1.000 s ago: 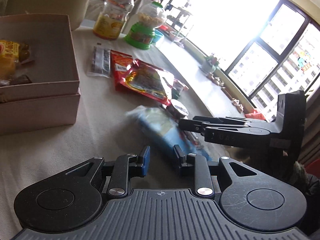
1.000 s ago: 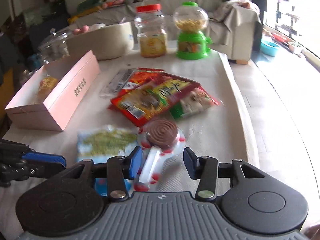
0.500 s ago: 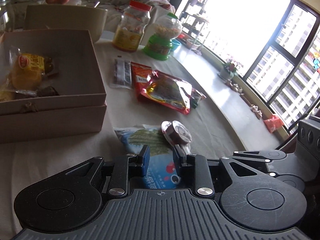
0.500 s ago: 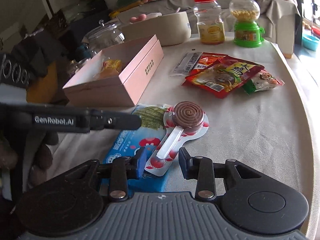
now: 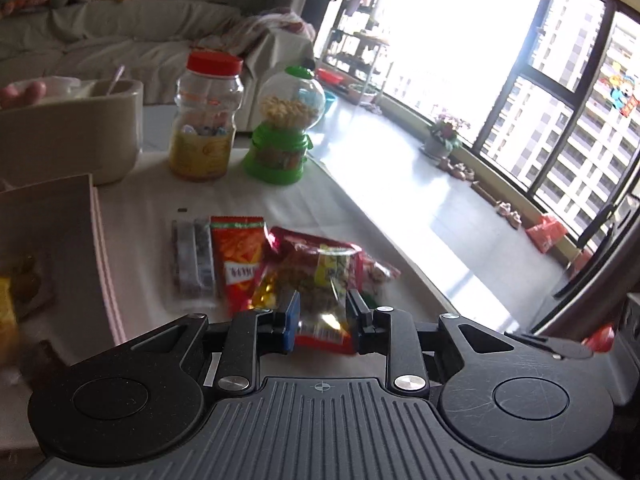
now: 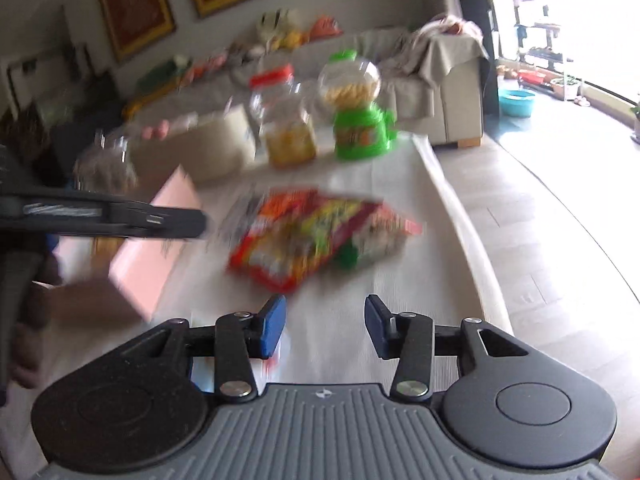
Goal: Organize snacks
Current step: 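Grasp the red snack bag with yellow label using the left tool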
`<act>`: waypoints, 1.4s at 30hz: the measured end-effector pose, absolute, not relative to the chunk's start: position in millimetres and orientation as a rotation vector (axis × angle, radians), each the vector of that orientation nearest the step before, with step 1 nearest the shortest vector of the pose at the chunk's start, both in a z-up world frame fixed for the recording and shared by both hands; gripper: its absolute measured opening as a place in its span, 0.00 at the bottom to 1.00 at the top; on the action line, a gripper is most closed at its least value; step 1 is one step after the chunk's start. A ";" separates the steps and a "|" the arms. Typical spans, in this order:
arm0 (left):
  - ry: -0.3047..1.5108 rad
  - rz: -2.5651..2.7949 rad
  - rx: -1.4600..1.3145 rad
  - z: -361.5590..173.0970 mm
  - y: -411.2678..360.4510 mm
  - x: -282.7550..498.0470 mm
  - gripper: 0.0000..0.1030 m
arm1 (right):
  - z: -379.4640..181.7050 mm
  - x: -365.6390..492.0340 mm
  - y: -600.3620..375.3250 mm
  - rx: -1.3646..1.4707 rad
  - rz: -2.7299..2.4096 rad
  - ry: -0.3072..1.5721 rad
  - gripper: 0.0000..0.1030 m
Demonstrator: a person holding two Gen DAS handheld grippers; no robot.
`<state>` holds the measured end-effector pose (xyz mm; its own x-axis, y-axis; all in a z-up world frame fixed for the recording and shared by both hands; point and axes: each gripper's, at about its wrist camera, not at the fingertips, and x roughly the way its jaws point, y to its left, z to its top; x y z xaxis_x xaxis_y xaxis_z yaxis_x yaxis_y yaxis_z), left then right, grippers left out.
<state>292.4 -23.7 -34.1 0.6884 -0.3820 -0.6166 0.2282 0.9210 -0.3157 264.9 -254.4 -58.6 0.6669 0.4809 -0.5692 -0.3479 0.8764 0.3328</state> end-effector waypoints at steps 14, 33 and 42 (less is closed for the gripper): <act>0.931 -0.283 -0.255 -77.3 -19.9 394.0 0.30 | -99.2 323.1 -240.6 0.305 0.498 0.764 0.29; 0.957 -0.488 -0.423 -105.1 -46.6 366.1 0.39 | -105.2 332.6 -283.1 0.537 0.363 0.782 0.29; 0.826 -0.503 -0.403 -62.2 -40.6 336.2 0.39 | -104.9 331.7 -286.5 0.611 0.476 0.776 0.26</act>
<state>336.2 -40.6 -62.2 0.5734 -0.5677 -0.5907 0.2638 0.8106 -0.5229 331.8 -286.5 -104.9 0.6256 0.6008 -0.4977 -0.1723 0.7286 0.6629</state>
